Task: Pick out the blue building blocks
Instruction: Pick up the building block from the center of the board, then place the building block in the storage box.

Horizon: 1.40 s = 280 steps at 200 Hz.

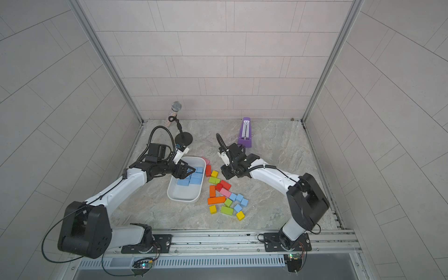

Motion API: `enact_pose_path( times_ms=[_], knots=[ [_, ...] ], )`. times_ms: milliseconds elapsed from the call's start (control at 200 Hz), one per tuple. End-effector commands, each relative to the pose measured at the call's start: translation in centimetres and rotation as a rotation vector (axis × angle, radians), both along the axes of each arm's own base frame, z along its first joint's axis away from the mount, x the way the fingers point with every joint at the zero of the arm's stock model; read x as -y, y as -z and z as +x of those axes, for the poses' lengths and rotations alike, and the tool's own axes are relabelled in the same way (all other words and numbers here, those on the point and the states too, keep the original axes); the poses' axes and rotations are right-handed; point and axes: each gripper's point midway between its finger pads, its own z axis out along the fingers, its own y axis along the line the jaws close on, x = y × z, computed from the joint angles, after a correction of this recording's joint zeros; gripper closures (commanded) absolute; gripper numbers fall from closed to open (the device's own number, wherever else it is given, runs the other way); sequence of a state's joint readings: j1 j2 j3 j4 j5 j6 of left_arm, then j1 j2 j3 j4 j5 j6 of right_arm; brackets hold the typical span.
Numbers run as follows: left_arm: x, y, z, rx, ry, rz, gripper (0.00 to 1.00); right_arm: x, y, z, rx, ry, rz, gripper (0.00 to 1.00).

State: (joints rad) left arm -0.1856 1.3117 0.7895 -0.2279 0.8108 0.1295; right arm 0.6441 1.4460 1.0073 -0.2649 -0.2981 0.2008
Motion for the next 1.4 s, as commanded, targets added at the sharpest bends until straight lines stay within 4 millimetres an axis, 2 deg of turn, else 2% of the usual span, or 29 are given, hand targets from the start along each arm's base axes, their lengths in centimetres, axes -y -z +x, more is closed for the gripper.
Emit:
enact_pose_path(
  times_ms=[0,60,150,260,345,585,836,1046,1266,1321,1356,1396],
  knots=[
    [2.1,-3.5,-0.3,0.054,0.066,-0.236,0.25,-2.4,-4.5,-1.2,0.185,-0.111,0.256,0.87],
    [2.6,-4.1,-0.5,0.075,0.073,-0.323,0.25,-2.7,-6.4,-2.6,0.265,-0.173,0.357,0.87],
    [3.0,-5.5,-1.1,0.144,0.100,-0.439,0.27,-3.2,-8.2,-4.4,0.321,-0.254,0.465,0.86],
    [3.1,-8.1,-2.8,0.307,0.160,-0.547,0.27,-3.8,-9.1,-6.1,0.356,-0.351,0.530,0.86],
    [3.4,-9.1,-4.4,0.375,0.226,-0.569,0.27,-4.3,-10.0,-6.7,0.395,-0.391,0.570,0.86],
    [4.5,-10.3,-7.7,0.457,0.384,-0.597,0.26,-6.6,-10.9,-7.5,0.381,-0.492,0.616,0.85],
    [5.2,-10.5,-8.6,0.452,0.437,-0.605,0.28,-8.8,-10.8,-8.3,0.379,-0.582,0.625,0.84],
    [5.7,-10.4,-9.4,0.449,0.484,-0.607,0.41,-9.4,-11.1,-8.3,0.392,-0.605,0.666,0.84],
    [5.8,-10.5,-9.6,0.449,0.498,-0.608,0.64,-9.5,-10.4,-8.4,0.380,-0.613,0.660,0.82],
    [5.8,-10.6,-9.3,0.449,0.485,-0.610,0.70,-9.3,-9.8,-8.3,0.373,-0.602,0.649,0.76],
    [5.7,-10.6,-8.9,0.449,0.468,-0.608,0.73,-9.0,-9.4,-7.9,0.366,-0.575,0.639,0.65],
    [5.6,-10.4,-8.5,0.445,0.450,-0.603,0.74,-8.5,-8.7,-7.3,0.350,-0.524,0.624,0.58]
  ],
)
